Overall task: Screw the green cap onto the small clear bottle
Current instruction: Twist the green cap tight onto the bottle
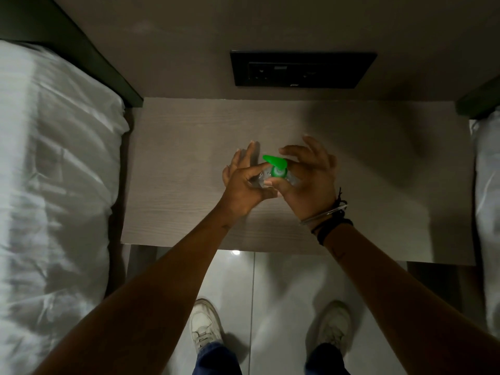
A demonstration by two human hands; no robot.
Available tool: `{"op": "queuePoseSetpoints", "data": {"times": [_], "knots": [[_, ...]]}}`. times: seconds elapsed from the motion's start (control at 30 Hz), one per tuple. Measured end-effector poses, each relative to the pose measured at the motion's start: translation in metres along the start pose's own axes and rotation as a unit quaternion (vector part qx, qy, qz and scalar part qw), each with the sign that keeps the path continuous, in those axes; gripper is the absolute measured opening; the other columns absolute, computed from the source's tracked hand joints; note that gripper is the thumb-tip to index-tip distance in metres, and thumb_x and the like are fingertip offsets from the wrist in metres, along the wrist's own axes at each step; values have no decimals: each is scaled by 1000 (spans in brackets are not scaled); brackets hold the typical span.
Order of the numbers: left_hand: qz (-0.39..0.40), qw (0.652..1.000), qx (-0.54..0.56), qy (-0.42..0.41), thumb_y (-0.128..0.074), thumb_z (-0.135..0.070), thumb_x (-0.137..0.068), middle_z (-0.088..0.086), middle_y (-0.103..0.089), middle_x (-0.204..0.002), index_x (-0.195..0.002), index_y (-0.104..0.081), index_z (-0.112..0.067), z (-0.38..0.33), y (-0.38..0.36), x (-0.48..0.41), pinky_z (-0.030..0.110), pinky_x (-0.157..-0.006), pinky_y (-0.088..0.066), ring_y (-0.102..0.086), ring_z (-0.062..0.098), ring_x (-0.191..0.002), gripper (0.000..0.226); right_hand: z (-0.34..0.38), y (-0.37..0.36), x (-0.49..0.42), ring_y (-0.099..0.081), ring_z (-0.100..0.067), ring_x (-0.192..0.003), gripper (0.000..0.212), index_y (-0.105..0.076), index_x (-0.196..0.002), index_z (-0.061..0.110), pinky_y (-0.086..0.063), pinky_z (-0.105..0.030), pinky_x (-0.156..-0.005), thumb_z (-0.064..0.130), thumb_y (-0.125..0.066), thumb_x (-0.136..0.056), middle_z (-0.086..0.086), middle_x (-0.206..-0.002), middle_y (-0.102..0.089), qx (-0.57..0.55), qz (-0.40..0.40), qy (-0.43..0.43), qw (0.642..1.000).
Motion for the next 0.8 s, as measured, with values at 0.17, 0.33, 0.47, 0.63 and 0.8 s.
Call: {"op": "queuePoseSetpoints", "data": {"times": [0.17,0.33,0.47,0.63,0.8], "knots": [[32,999,19,21,-84,-29,-62,3,-16,-160,-112,-66,-15,-2,0,1,53,-116,-1,0,25,-148,54,0,13,-1,-30,-32,-136,45,-65,-105,23,-27,-53,-105,42,-75,-65,-7,-141,-45,3,32,6,999],[36,999,14,10,-83,-43,-54,-1,-16,-160,-108,-68,-23,-1,-1,-2,58,-115,0,0,24,-147,60,9,30,-10,-33,-31,-134,18,-70,-89,22,-23,-55,-105,27,-73,-72,-3,-135,-53,-7,27,50,998],[47,999,12,-4,-82,-49,-53,-1,-16,-160,-107,-68,-26,0,-2,-3,56,-115,1,0,24,-147,60,15,31,-11,-33,-30,-133,32,-66,-103,25,-24,-56,-106,34,-72,-73,-4,-139,-47,17,93,98,991],[56,998,17,-10,-83,-51,-53,-2,-14,-160,-108,-60,-46,0,-1,-8,52,-116,6,3,15,-143,60,37,35,-24,-25,-31,-138,16,-71,-93,28,-15,-61,-109,21,-67,-78,2,-140,-49,61,152,132,978],[68,997,26,-10,-79,-56,-49,-3,-13,-161,-98,-54,-59,5,-3,-11,50,-114,9,5,11,-141,55,44,31,-32,-8,-28,-144,24,-70,-88,34,-1,-66,-114,12,-66,-79,7,-151,-31,133,285,136,939]]}}
Point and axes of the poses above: each hand's wrist, its own x-axis away from the middle knuckle, its own y-axis out of the back of the hand, z = x × y, the point moved 6 cm from there along -x, towards the middle knuckle
